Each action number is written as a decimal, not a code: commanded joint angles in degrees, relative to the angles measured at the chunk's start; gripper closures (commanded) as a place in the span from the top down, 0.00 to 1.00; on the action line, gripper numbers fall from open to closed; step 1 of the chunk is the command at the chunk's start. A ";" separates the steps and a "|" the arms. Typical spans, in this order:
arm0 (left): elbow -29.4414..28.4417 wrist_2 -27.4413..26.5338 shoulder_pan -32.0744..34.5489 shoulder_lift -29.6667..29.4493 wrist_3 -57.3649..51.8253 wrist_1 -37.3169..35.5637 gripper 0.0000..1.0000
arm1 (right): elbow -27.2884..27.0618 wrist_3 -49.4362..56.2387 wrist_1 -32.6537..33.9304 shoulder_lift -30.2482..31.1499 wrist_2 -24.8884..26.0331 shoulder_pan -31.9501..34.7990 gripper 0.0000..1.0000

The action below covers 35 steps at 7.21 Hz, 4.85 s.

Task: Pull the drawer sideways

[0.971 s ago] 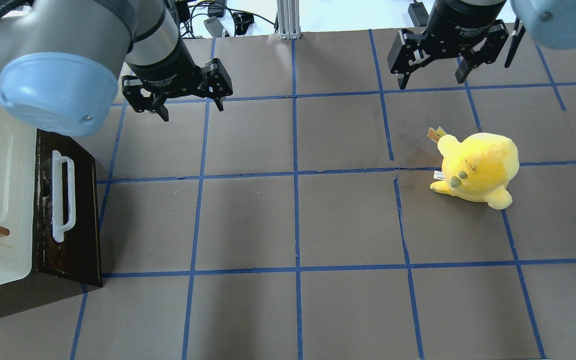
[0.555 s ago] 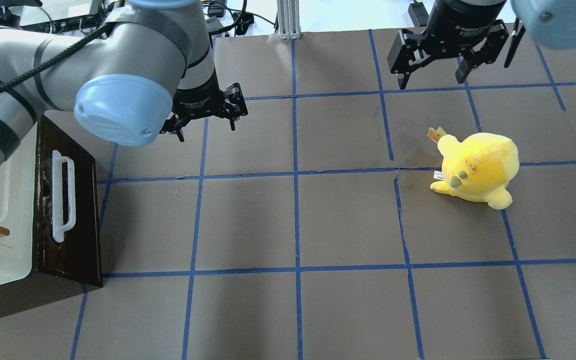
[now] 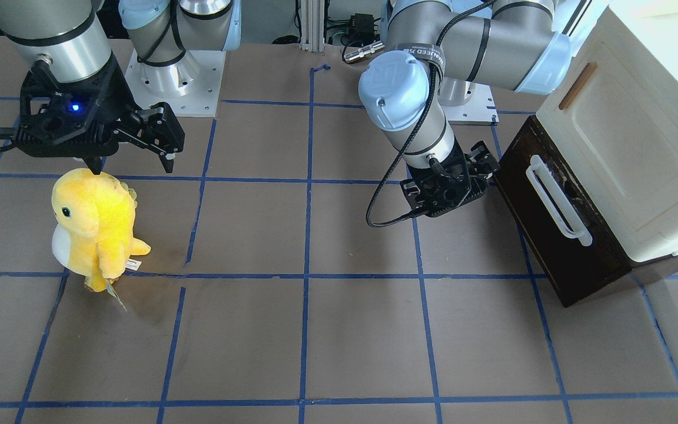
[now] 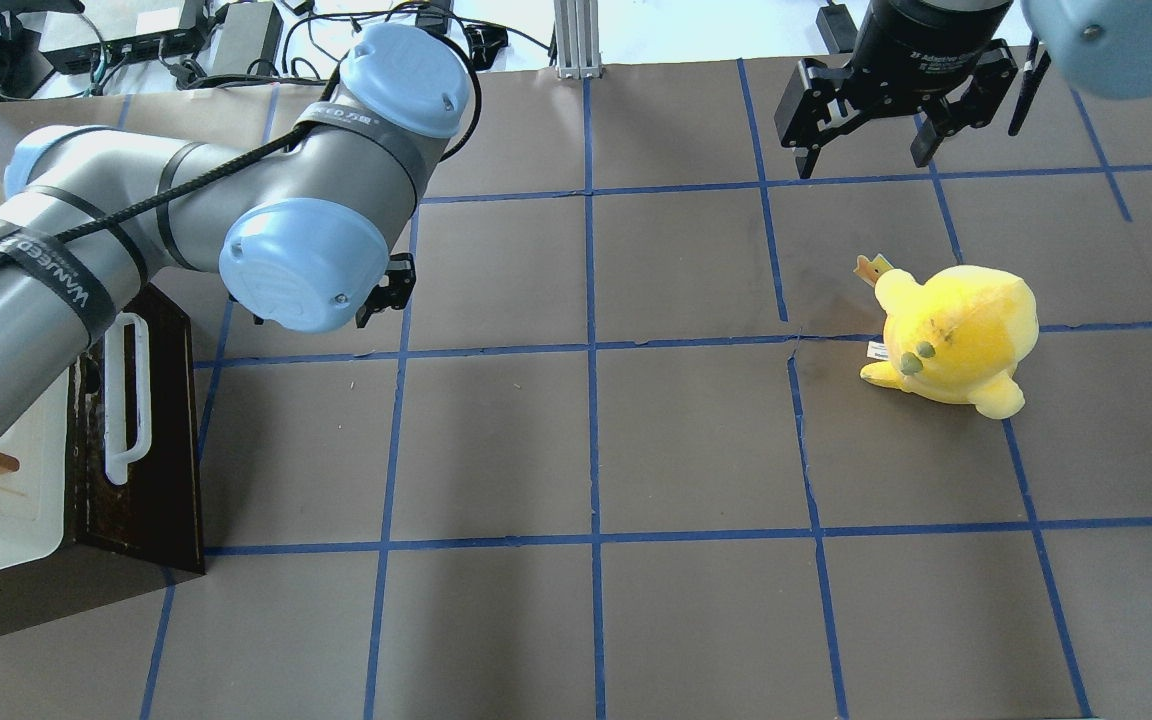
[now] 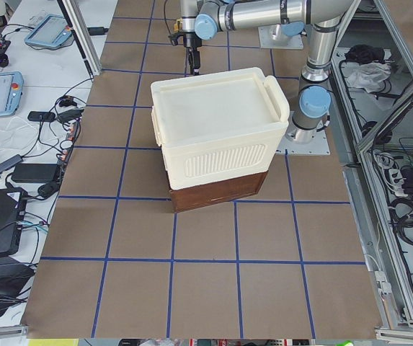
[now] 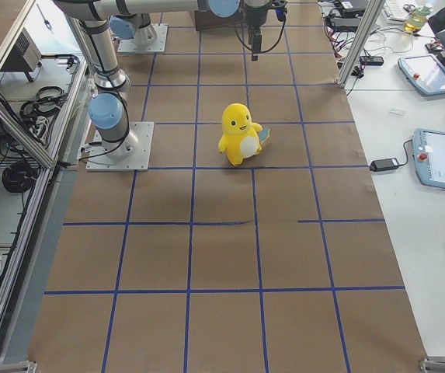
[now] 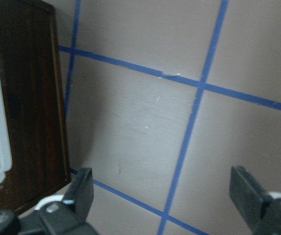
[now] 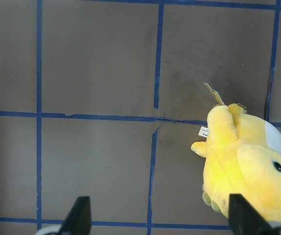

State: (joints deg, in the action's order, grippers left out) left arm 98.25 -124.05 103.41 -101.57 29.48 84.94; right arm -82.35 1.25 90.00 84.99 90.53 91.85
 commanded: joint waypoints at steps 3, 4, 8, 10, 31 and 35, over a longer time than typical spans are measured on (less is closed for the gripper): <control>9.22 -15.93 -2.06 -1.52 0.74 1.11 1.00 | 0.00 -0.02 0.00 0.00 0.00 0.00 1.00; 10.37 -16.05 -3.46 -1.52 0.40 1.11 1.00 | 0.00 -0.02 0.00 0.00 0.00 0.00 1.00; 10.29 -26.28 -5.15 -5.55 0.66 3.39 1.00 | 0.00 -0.02 0.00 0.00 0.00 0.00 1.00; 10.38 -27.03 -5.15 -6.96 0.31 3.48 1.00 | 0.00 -0.02 0.00 0.00 0.00 0.00 1.00; 11.70 -33.36 -9.98 -11.19 0.22 3.31 0.55 | 0.00 -0.02 0.00 0.00 0.00 0.00 1.00; 11.70 -33.45 -9.98 -11.01 0.05 3.31 0.49 | 0.00 -0.02 0.00 0.00 0.00 0.00 1.00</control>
State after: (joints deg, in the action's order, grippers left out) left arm 109.95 -157.43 93.43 -112.65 29.57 88.24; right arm -82.35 1.23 90.00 84.99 90.53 91.84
